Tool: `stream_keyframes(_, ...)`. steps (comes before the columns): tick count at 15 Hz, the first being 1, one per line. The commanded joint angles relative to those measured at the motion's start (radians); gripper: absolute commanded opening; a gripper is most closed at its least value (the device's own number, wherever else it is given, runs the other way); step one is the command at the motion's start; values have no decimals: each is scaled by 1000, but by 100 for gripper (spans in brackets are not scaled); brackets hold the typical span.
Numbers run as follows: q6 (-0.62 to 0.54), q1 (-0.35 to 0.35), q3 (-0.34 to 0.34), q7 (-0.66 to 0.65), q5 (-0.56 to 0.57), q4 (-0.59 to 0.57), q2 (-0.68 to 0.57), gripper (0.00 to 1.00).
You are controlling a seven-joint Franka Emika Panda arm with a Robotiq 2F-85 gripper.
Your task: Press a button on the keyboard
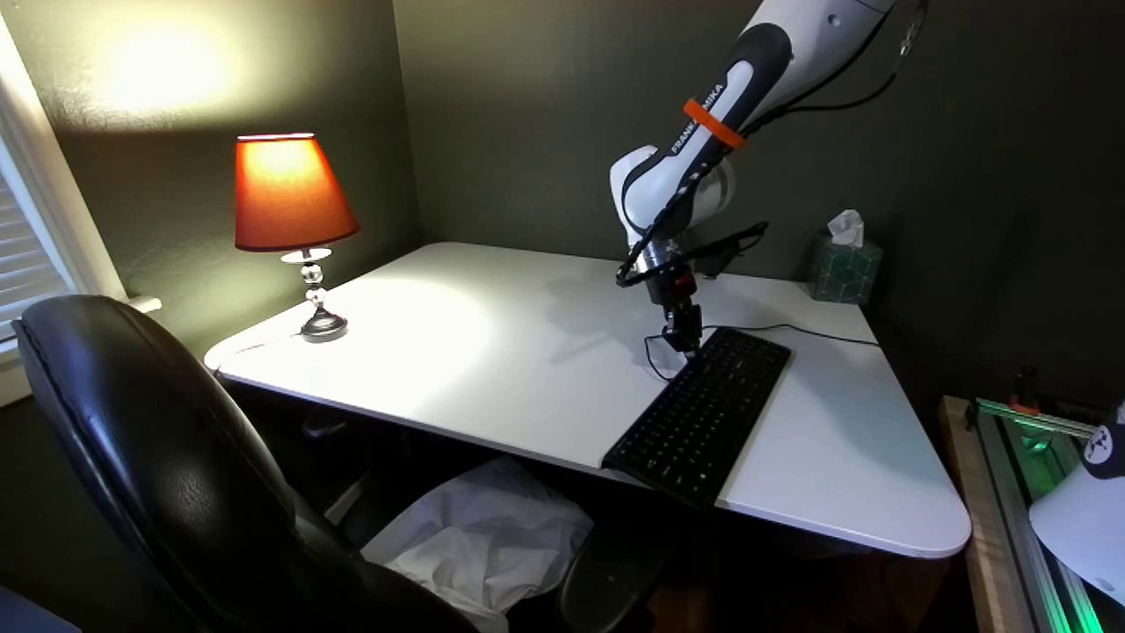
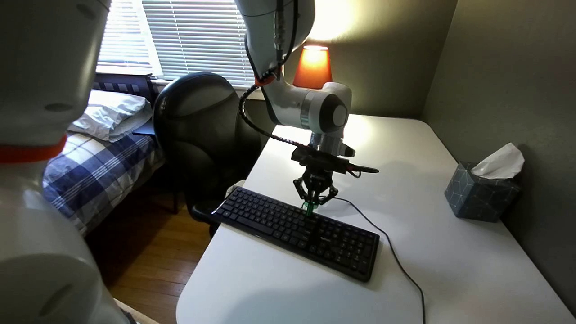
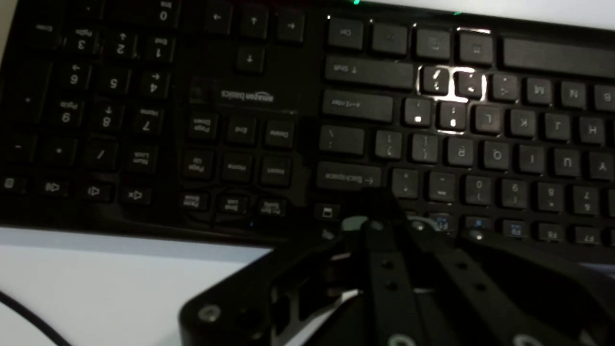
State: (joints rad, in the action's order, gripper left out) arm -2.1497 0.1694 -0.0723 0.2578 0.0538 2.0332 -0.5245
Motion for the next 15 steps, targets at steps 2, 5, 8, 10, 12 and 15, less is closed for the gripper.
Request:
stream_keyframes(2, 38, 9, 10, 7, -14, -31, -24, 0)
stream_keyframes(5, 45, 8, 10, 8, -14, -36, -25, 0)
stream_keyframes(8, 46, 8, 11, 8, -13, -34, -19, 0)
stream_keyframes(10, 43, 8, 10, 8, -12, -30, -13, 0)
stream_keyframes(12, 40, 9, 10, 11, -12, -24, -5, 0)
stream_keyframes(15, 36, 9, 9, 11, -11, -13, 8, 0)
